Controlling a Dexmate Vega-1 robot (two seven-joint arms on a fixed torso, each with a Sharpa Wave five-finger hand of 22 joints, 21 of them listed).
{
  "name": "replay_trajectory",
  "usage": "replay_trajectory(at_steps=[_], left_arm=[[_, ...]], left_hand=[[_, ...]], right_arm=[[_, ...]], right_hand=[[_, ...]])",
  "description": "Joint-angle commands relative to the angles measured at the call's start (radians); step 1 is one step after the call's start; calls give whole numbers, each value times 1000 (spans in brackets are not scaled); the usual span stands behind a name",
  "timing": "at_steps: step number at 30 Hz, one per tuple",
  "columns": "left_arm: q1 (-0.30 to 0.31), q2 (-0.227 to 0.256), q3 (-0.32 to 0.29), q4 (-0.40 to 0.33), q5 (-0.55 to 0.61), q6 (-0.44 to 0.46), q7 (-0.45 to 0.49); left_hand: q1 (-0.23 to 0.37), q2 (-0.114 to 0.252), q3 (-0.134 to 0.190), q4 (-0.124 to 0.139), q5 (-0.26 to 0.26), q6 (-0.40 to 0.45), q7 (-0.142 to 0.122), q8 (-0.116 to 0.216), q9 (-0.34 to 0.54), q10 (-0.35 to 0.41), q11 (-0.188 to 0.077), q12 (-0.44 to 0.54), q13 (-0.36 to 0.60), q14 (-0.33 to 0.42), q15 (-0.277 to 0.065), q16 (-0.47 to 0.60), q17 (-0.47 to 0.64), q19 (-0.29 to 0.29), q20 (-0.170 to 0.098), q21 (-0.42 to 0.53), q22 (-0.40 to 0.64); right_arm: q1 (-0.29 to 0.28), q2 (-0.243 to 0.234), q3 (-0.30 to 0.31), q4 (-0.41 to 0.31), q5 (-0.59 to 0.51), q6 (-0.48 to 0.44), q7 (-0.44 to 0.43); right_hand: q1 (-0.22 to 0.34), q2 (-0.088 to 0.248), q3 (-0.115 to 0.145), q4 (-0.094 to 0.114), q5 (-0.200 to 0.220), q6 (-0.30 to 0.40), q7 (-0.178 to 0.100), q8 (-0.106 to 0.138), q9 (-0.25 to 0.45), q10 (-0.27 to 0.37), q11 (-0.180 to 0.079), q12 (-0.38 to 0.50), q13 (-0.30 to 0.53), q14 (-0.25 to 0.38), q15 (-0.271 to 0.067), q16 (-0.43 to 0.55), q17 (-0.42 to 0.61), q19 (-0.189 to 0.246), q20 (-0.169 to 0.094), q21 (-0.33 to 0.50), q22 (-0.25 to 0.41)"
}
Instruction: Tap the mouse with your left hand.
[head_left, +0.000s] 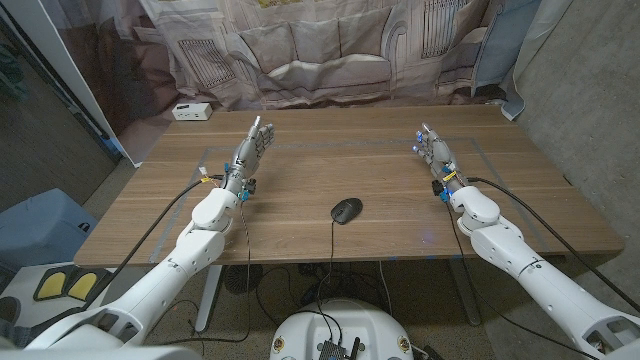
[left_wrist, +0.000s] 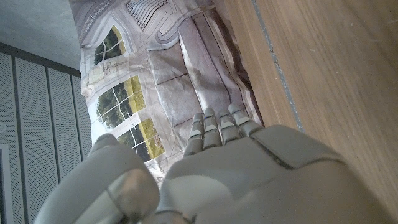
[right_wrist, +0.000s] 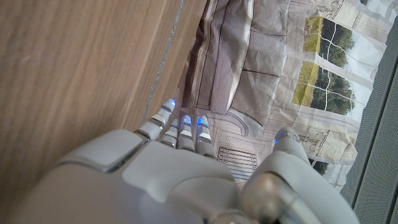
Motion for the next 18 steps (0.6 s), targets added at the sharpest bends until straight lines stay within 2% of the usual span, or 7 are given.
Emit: replay_trajectory(at_steps=[1, 4, 9, 18], left_arm=[[46, 15, -2, -42, 65, -76, 33], [66, 23, -6, -53, 80, -111, 35], [82, 17, -11, -49, 72, -156, 20], [86, 26, -21, -32, 86, -188, 17]], left_hand=[[16, -4, 0, -7, -3, 13, 1, 3, 4, 18, 2, 7, -1, 26, -2, 8, 3, 16, 4, -3, 5], [17, -7, -2, -10, -4, 24, 1, 5, 5, 29, 1, 10, -3, 39, -2, 10, 3, 24, 5, -4, 5], [21, -12, -5, -15, -7, 51, 4, 8, 5, 58, 4, 17, -9, 72, -5, 13, 3, 58, 8, -3, 5], [23, -17, -10, -20, -8, 72, 5, 9, 6, 81, 4, 22, -12, 99, -8, 15, 3, 86, 15, -4, 5]], right_arm=[[-12, -22, 14, -8, 20, 7, 39], [-14, -27, 13, -9, 25, -2, 46], [-32, -26, 17, -50, 19, -11, 10], [-51, -19, 20, -77, 1, 4, -23]], right_hand=[[11, -2, 5, -5, 3, 8, 3, 6, 2, 6, 1, 4, 5, 2, 6, 2, 2, 8, 1, -2, 5], [11, -1, 5, -5, 3, 9, 4, 6, 2, 7, 0, 4, 5, 3, 6, 2, 2, 8, 0, -3, 5], [10, -1, 4, -5, 2, 11, 4, 7, 2, 10, 0, 4, 5, 10, 10, 4, 2, 12, 1, -4, 5], [10, 1, 3, -5, 1, 12, 4, 6, 2, 14, 0, 4, 5, 13, 10, 4, 1, 16, 3, -7, 5]])
